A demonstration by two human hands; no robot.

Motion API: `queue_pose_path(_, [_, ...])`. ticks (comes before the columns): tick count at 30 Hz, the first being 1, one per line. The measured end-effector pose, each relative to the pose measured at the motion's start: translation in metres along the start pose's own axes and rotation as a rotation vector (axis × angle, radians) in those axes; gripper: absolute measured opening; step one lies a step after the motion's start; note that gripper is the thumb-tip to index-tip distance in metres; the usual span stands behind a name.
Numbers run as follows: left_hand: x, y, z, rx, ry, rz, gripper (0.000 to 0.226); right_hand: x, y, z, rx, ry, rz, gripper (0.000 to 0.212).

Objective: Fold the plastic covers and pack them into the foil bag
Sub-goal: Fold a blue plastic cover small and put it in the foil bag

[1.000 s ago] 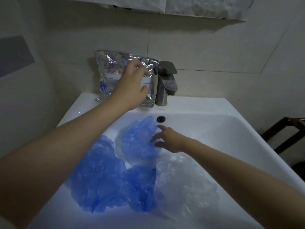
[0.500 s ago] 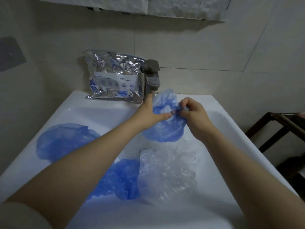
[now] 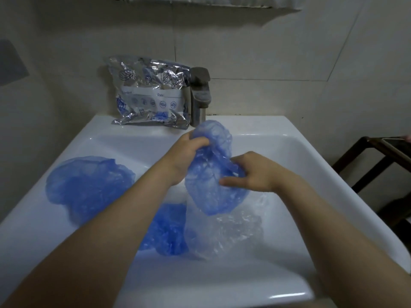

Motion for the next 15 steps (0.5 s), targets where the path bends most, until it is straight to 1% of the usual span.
queue_pose_path(2, [0.005,0.001,0.004,0.03,0.002,-0.009,0.03,-0.004,-0.003,-0.005,0.271,0.059,0.046,0.045])
queue_pose_path(4, [0.008,0.002,0.01,0.086,-0.066,0.001,0.024,-0.006,0.003,-0.005,0.436,0.11,-0.036,0.059])
queue_pose_path(5, [0.01,0.002,0.014,0.037,-0.106,-0.016,0.019,-0.006,0.007,-0.005,0.471,0.127,-0.079,0.065])
queue_pose_path(6, [0.011,0.004,0.015,-0.095,-0.14,-0.04,0.017,-0.005,0.011,-0.004,0.497,0.141,-0.096,0.07])
queue_pose_path(7, [0.012,0.005,0.015,-0.291,-0.165,-0.052,0.023,-0.004,0.011,-0.005,0.507,0.162,-0.073,0.073])
queue_pose_path(9, [0.011,0.008,0.01,-0.718,-0.174,-0.037,0.043,-0.002,0.009,-0.007,0.473,0.213,0.029,0.078])
queue_pose_path(10, [0.011,0.01,0.007,-0.88,-0.167,-0.039,0.048,-0.003,0.006,-0.008,0.444,0.208,0.056,0.081])
queue_pose_path(11, [0.01,0.011,0.006,-0.991,-0.152,-0.057,0.048,-0.004,0.003,-0.01,0.423,0.173,0.066,0.083])
queue_pose_path(13, [0.009,0.009,0.007,-1.182,-0.14,-0.127,0.041,-0.007,0.003,-0.018,0.389,0.082,0.053,0.076])
queue_pose_path(15, [0.007,0.004,0.01,-1.305,-0.197,-0.191,0.02,-0.008,0.004,-0.022,0.394,0.021,0.037,0.066])
Point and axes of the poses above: each hand's wrist, its own x-axis away from the middle knuckle, its own z-axis out of the back of the hand, y = z × x, the point moved 1 cm from there along -x, towards the middle knuckle, and after that the axes turned 15 degrees about -x, right-handed, at the moved point
